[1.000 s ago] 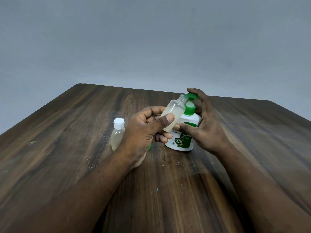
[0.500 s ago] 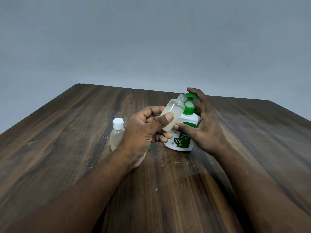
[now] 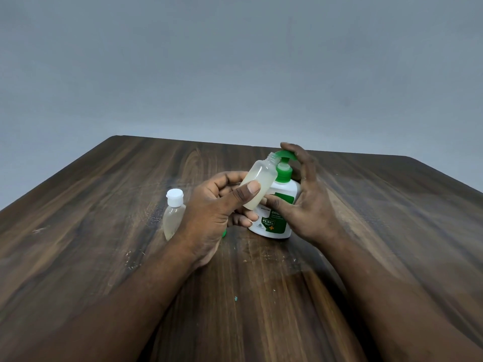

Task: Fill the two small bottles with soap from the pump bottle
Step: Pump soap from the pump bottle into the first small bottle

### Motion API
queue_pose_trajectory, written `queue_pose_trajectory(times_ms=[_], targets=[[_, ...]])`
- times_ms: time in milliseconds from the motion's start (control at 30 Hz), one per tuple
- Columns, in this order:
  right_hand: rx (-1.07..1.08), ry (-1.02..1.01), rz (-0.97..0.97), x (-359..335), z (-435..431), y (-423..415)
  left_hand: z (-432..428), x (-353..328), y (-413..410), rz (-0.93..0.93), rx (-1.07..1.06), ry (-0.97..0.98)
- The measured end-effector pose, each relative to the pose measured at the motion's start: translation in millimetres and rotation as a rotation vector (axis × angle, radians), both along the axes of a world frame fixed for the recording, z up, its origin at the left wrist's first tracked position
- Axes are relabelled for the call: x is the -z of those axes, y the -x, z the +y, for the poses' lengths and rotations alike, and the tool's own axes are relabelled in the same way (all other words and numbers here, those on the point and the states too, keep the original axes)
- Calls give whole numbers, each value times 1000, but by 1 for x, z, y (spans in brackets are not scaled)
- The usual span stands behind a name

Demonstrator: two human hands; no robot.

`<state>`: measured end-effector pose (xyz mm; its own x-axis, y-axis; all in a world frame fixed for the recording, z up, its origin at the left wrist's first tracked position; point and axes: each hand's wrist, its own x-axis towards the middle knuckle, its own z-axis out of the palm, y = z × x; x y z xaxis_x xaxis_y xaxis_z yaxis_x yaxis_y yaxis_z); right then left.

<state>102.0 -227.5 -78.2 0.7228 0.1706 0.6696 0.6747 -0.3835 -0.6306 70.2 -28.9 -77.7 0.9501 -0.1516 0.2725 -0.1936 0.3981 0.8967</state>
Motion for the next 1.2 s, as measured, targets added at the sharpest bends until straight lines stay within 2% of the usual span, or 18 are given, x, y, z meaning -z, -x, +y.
queue_pose_trajectory(times_ms=[1200], targets=[[69, 19, -61, 3, 5, -2, 0, 1, 0, 11, 2, 1]])
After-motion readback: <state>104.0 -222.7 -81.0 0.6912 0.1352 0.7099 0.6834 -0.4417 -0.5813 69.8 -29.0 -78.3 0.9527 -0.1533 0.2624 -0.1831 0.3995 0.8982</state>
